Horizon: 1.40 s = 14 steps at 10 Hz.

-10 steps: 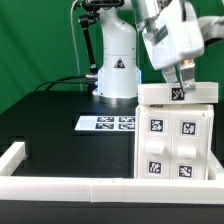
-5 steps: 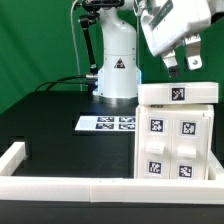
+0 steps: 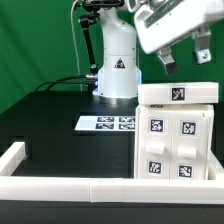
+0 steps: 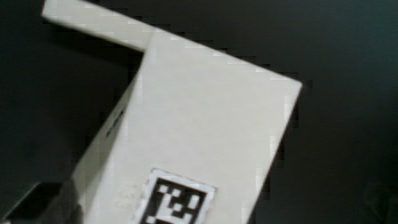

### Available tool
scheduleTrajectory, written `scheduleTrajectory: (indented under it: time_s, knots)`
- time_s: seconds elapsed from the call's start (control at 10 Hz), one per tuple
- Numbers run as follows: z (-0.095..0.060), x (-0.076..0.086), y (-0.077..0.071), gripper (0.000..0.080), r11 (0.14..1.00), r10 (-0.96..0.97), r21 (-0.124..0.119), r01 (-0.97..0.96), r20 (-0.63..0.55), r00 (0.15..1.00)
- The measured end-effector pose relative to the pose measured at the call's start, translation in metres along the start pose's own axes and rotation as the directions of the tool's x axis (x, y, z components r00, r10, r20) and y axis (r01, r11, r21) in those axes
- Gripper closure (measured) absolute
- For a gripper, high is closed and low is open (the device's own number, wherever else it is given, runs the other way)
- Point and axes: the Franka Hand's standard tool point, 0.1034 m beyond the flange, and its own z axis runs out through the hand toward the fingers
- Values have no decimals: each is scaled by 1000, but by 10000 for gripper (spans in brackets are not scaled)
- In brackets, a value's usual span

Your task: Assemble cabinet

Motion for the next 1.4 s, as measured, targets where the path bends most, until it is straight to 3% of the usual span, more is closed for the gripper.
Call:
scheduleTrajectory:
  time_s: [0.4,0.7,0.9,1.2,1.3,1.4]
  knots:
    - [5,-1,7,2,907,-421,-20,421,26,907]
    - [5,0,8,2,745,-666,-18,667,30,745]
    - [5,1,9,2,491,-870,-28,871,39,491]
    - [5,1,9,2,115,-991,-42,992,67,118]
    - [4,1,9,2,30,-996,-41,999,77,33]
    - [4,2,10,2,8,-997,-40,999,79,11]
